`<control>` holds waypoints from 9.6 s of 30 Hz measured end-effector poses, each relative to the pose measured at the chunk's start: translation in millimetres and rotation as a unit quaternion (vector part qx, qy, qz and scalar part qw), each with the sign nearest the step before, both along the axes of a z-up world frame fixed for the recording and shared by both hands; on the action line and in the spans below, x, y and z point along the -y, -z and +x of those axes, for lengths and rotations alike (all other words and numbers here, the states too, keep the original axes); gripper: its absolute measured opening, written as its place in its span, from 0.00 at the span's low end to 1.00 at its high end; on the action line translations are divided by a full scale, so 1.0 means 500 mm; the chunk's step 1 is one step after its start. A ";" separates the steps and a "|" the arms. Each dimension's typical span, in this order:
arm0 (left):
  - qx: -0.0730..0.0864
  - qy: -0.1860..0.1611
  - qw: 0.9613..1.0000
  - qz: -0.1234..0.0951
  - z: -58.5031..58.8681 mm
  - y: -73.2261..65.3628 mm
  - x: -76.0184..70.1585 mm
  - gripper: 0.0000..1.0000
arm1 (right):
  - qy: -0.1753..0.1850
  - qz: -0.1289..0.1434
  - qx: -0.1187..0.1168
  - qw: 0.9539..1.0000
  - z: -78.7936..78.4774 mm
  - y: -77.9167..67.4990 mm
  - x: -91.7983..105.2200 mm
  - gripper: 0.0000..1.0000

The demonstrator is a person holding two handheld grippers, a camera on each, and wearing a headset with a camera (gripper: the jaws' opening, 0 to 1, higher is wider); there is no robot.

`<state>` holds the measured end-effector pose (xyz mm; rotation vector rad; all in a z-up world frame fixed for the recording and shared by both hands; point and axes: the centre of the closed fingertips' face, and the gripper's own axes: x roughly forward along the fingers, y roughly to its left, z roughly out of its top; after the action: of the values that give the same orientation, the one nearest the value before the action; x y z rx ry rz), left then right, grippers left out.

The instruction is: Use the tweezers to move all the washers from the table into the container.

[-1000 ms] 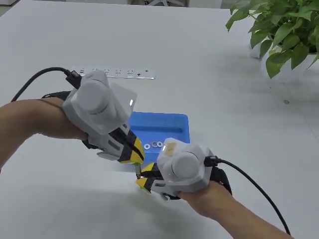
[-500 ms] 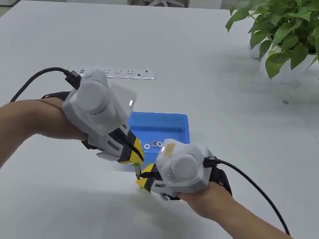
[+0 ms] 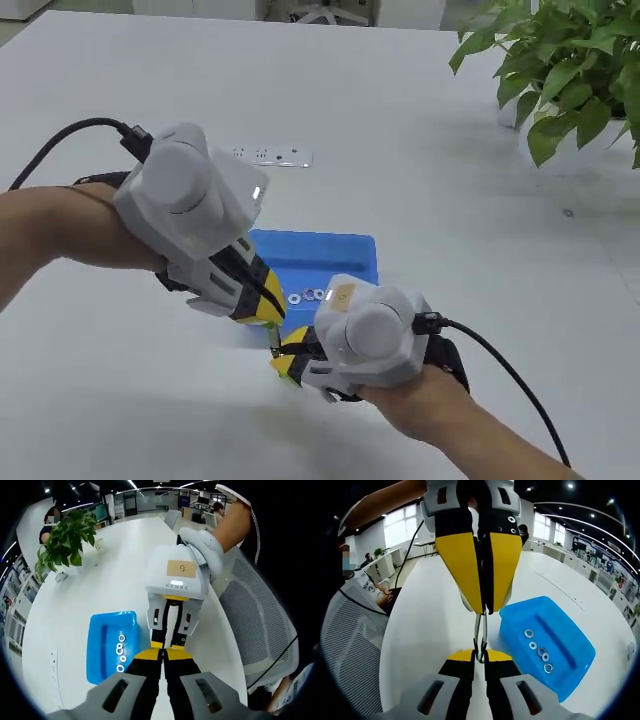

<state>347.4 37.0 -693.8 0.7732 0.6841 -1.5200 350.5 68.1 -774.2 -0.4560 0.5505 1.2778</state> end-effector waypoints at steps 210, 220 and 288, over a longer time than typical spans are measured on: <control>0.084 0.023 0.996 0.037 -0.026 0.032 -0.040 0.07 | -0.089 -0.091 0.072 0.989 -0.019 -0.050 0.068 0.05; 0.074 0.012 0.996 0.043 -0.038 0.088 -0.042 0.06 | -0.109 -0.106 0.073 0.986 -0.035 -0.024 0.078 0.05; 0.016 -0.056 0.998 0.038 -0.049 0.230 -0.035 0.21 | -0.060 -0.121 -0.005 0.991 -0.020 0.066 0.115 0.33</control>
<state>322.7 54.7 -808.8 0.8016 0.7524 -1.3830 340.5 10.5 -807.4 -0.6930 0.6985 1.3340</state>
